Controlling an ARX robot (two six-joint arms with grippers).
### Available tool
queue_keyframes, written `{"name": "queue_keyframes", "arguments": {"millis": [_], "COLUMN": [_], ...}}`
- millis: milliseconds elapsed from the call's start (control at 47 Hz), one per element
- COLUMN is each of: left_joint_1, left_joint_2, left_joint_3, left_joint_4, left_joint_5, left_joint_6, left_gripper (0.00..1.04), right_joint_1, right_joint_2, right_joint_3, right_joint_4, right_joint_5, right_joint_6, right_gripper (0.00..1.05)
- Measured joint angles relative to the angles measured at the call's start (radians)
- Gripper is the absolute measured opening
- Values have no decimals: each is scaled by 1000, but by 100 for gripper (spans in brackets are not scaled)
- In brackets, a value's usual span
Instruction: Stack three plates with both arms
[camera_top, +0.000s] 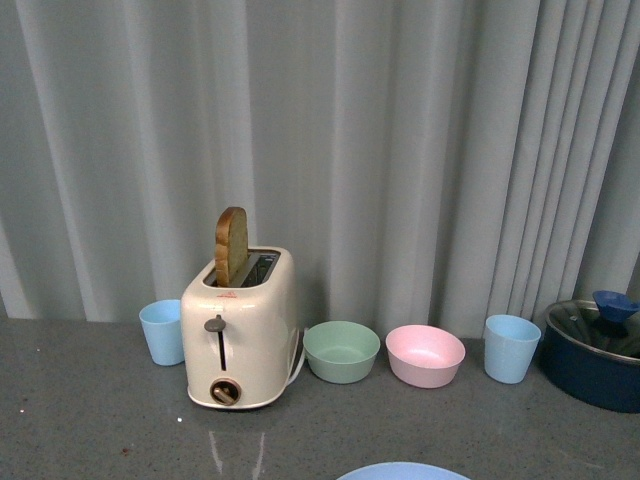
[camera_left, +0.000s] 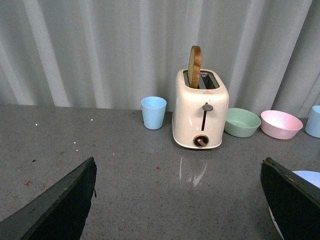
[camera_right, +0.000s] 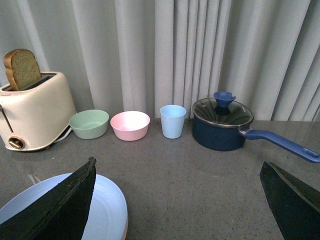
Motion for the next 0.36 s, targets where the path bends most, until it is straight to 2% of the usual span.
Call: {"name": "queue_keyframes", "arguments": {"millis": [361], "left_joint_1": [0], "left_joint_2": [0], "left_joint_3": [0], "left_joint_4": [0], "left_joint_5": [0], "left_joint_6": [0], "left_gripper": [98], "right_joint_1": [0], "right_joint_2": [0], "right_joint_3": [0], "right_joint_4": [0], "right_joint_5": [0], "right_joint_6": [0], "right_gripper": [97]}}
